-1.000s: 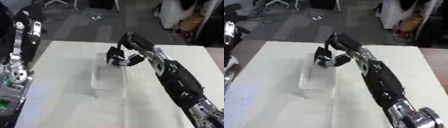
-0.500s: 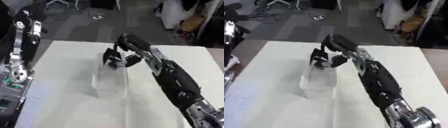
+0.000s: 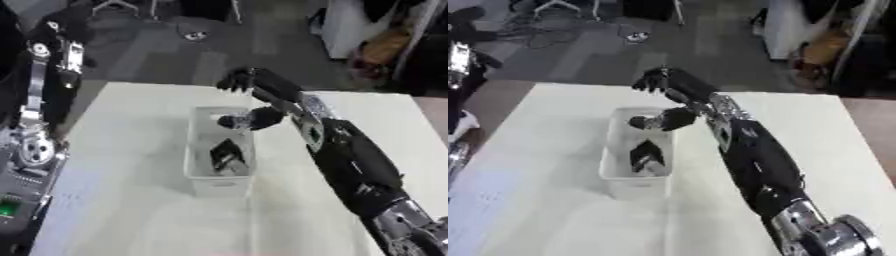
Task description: Pick up objects on the table and place them in the box.
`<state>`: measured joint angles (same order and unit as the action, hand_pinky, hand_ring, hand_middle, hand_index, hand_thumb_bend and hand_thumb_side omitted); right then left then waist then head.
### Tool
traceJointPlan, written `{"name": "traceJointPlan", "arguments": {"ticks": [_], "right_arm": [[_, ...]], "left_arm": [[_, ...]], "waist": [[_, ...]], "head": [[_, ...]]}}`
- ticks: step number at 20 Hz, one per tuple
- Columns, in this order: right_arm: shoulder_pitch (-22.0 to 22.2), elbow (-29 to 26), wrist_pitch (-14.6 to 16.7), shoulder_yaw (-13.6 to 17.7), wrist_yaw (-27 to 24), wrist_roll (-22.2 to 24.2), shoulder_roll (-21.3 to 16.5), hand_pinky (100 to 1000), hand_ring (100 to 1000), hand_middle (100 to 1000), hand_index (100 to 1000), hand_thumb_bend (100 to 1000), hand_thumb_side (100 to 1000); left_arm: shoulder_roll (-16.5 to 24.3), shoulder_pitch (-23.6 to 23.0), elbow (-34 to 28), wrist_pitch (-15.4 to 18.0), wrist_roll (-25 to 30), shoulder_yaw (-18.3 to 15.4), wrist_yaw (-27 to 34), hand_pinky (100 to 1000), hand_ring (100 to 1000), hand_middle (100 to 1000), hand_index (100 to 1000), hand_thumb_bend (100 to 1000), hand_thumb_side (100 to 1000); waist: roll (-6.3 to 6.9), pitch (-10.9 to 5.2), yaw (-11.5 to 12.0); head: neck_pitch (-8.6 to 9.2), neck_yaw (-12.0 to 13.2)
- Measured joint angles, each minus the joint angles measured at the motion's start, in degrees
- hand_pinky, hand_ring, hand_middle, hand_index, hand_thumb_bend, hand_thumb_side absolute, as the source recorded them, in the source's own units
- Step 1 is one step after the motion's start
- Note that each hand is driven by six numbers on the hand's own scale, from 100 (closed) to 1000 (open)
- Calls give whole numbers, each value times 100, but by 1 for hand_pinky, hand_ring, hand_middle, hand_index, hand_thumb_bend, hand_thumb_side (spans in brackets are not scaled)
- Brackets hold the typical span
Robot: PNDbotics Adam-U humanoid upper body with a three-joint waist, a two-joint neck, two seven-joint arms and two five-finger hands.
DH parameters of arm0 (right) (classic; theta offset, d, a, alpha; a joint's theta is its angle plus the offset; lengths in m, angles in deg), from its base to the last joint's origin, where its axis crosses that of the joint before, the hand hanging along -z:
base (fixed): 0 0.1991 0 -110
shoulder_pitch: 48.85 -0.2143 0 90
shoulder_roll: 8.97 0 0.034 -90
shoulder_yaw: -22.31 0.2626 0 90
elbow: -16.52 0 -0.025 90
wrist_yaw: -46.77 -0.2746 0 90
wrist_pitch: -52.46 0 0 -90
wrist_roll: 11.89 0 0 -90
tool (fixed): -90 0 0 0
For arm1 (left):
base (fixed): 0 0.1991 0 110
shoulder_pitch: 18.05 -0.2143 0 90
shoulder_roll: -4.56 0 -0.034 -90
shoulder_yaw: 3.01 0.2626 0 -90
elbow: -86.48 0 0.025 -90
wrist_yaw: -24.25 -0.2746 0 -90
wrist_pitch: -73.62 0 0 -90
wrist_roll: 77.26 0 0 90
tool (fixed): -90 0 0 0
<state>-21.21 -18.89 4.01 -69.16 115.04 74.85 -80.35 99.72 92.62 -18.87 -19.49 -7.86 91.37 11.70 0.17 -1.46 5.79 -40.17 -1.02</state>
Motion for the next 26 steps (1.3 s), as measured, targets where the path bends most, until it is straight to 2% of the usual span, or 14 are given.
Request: {"name": "traceJointPlan", "arguments": {"ticks": [10, 11, 12, 13, 14, 15, 18, 23, 26], "right_arm": [[147, -100, -86, 57, -228, -111, -54, 619, 651, 720, 856, 556, 1000], [199, -148, -99, 61, -303, -140, -54, 557, 627, 696, 850, 530, 1000], [295, -253, -110, 89, -434, -202, -51, 586, 637, 707, 853, 540, 1000], [442, -390, -127, 103, -623, -276, -51, 509, 605, 668, 849, 511, 1000], [629, -577, -151, 121, -881, -369, -48, 524, 614, 680, 848, 514, 1000], [816, -802, -190, 121, -1191, -455, -48, 462, 577, 626, 858, 489, 1000], [1381, -1740, -449, 58, -2434, -666, -48, 410, 539, 583, 842, 462, 993], [2217, -3860, -1250, -91, -4554, -809, -154, 397, 491, 530, 793, 441, 930], [2559, -5331, -1681, -73, -5273, -999, -251, 418, 477, 512, 766, 443, 903]], "left_arm": [[0, 0, 0, 0, 0, 0, 0, 494, 744, 841, 869, 157, 1000], [0, 0, 0, 0, 0, 0, 0, 494, 744, 841, 869, 157, 1000], [0, 0, 0, 0, 0, 0, 0, 494, 744, 841, 869, 157, 1000], [0, 0, 0, 0, -1, -1, 0, 493, 744, 841, 869, 156, 1000], [0, 0, 0, 0, -2, -1, 0, 494, 744, 841, 869, 157, 1000], [0, 1, 0, 0, -3, -1, 0, 493, 744, 842, 869, 156, 1000], [0, 1, -1, 0, -5, -3, 0, 495, 744, 842, 868, 156, 1000], [0, 2, -30, -7, -37, -6, 0, 492, 744, 842, 868, 155, 1000], [0, -2, -31, -3, -47, -7, 0, 491, 744, 842, 868, 154, 1000]], "waist": [[0, 1, -3], [0, 2, -4], [0, 12, -4], [0, 27, -6], [4, 44, -16], [4, 53, -31], [22, 66, -71], [92, 95, -189], [141, 107, -256]], "head": [[33, 1], [57, 1], [132, 1], [223, 0], [365, -3], [507, -4], [994, -4], [1673, -117], [1990, -363]]}}
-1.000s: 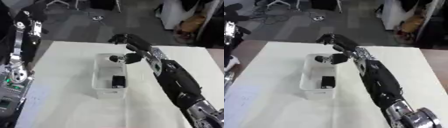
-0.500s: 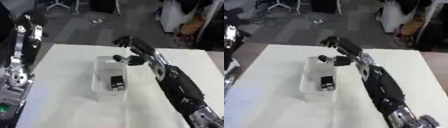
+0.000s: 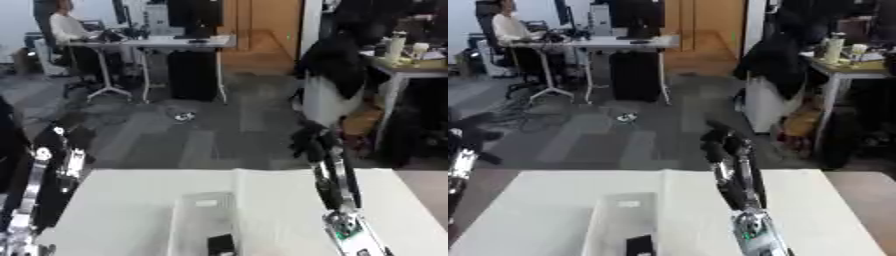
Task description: Pick up objects on the table and place them in the box.
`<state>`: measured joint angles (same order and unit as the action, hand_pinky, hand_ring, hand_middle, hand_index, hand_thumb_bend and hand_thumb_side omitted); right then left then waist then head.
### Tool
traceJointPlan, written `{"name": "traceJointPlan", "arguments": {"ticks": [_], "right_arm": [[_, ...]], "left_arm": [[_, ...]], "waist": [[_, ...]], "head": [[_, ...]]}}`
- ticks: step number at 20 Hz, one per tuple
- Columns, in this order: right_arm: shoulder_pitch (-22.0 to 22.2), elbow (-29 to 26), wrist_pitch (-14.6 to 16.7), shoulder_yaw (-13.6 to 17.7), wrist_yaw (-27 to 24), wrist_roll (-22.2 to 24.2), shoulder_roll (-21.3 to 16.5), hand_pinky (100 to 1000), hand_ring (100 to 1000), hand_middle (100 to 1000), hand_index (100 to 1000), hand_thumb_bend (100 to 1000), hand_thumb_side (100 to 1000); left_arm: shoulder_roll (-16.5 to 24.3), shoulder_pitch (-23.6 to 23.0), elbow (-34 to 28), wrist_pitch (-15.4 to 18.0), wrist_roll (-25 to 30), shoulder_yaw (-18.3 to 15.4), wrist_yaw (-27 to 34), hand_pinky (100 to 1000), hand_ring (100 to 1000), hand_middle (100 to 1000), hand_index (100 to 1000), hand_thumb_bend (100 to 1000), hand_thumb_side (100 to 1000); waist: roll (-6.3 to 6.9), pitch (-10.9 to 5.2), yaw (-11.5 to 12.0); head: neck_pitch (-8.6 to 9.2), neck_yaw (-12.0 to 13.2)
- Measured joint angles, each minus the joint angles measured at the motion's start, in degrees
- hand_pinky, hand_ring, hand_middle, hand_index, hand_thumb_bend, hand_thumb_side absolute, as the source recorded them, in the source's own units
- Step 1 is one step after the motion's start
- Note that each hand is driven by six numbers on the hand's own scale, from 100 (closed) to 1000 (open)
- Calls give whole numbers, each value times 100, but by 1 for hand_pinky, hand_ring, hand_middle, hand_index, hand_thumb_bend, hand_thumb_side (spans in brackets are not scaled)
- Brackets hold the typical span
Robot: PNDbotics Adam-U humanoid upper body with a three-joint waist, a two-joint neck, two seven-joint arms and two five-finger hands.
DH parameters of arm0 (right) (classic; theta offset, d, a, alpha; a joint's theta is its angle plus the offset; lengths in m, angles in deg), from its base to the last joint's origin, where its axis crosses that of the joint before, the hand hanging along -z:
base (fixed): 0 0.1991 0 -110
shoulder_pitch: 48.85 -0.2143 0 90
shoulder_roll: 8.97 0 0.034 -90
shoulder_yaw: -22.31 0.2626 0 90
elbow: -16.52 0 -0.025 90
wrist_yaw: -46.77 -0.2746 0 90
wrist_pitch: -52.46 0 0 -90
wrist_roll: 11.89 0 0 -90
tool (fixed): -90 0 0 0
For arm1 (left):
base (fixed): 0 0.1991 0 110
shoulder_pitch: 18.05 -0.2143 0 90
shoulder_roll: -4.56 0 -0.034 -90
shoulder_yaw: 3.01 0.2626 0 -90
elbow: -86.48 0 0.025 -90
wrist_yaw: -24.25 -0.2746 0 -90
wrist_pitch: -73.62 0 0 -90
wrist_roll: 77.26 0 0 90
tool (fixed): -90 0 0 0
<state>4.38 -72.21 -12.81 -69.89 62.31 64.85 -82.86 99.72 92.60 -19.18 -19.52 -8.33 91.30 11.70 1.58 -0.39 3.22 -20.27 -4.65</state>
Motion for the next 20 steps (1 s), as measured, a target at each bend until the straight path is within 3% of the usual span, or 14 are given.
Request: {"name": "traceJointPlan", "arguments": {"ticks": [5, 6, 9, 11, 12, 13, 14, 17, 18, 19, 20], "right_arm": [[258, -1834, -655, 92, -319, -601, 10, 449, 464, 495, 744, 508, 929], [265, -2047, -734, 90, -322, -741, 14, 468, 464, 503, 748, 530, 934], [258, -2378, -754, 8, -251, -1180, 42, 473, 465, 506, 749, 536, 917], [236, -2450, -676, -109, -221, -1372, 54, 476, 460, 503, 744, 480, 900], [215, -2472, -625, -162, -219, -1428, 54, 503, 463, 506, 739, 348, 844], [197, -2484, -548, -202, -203, -1465, 54, 484, 462, 507, 745, 434, 884], [186, -2497, -466, -232, -187, -1480, 54, 507, 468, 515, 746, 392, 851], [162, -2503, -228, -298, -156, -1447, 55, 497, 461, 507, 738, 332, 887], [162, -2503, -201, -319, -201, -1450, 56, 495, 458, 508, 737, 218, 977], [162, -2503, -198, -335, -269, -1474, 57, 494, 458, 510, 735, 109, 1000], [162, -2503, -212, -337, -346, -1520, 58, 494, 457, 510, 734, 100, 1000]], "left_arm": [[1, -68, 1, -8, -13, -30, 0, 489, 744, 842, 868, 153, 1000], [1, -82, 2, -9, -14, -30, 0, 489, 744, 842, 868, 153, 1000], [-1, -84, 2, -9, -13, -30, 2, 490, 744, 842, 868, 153, 1000], [-3, -100, 3, -9, -13, -30, 2, 487, 744, 842, 868, 153, 1000], [-4, -110, 3, -9, -13, -31, 2, 485, 743, 842, 869, 151, 1000], [-4, -127, 4, -9, -13, -31, 2, 485, 743, 842, 869, 152, 1000], [-4, -130, 8, -9, -13, -31, 3, 484, 743, 842, 869, 151, 1000], [-4, -154, 25, -9, -13, -31, 3, 486, 744, 842, 868, 151, 1000], [-4, -154, 35, -9, -13, -31, 3, 487, 744, 842, 868, 152, 1000], [-4, -153, 36, -9, -12, -31, 3, 488, 744, 843, 868, 152, 1000], [-4, -152, 36, -9, -11, -31, 3, 488, 744, 843, 868, 152, 1000]], "waist": [[22, -3, -79], [37, -7, -96], [99, -18, -105], [110, -16, -116], [111, -12, -121], [111, -4, -132], [111, 6, -136], [111, 23, -152], [111, 22, -153], [111, 21, -153], [111, 16, -153]], "head": [[154, -191], [133, -135], [-163, 291], [-381, 492], [-465, 550], [-510, 593], [-530, 623], [-531, 635], [-544, 628], [-583, 609], [-638, 579]]}}
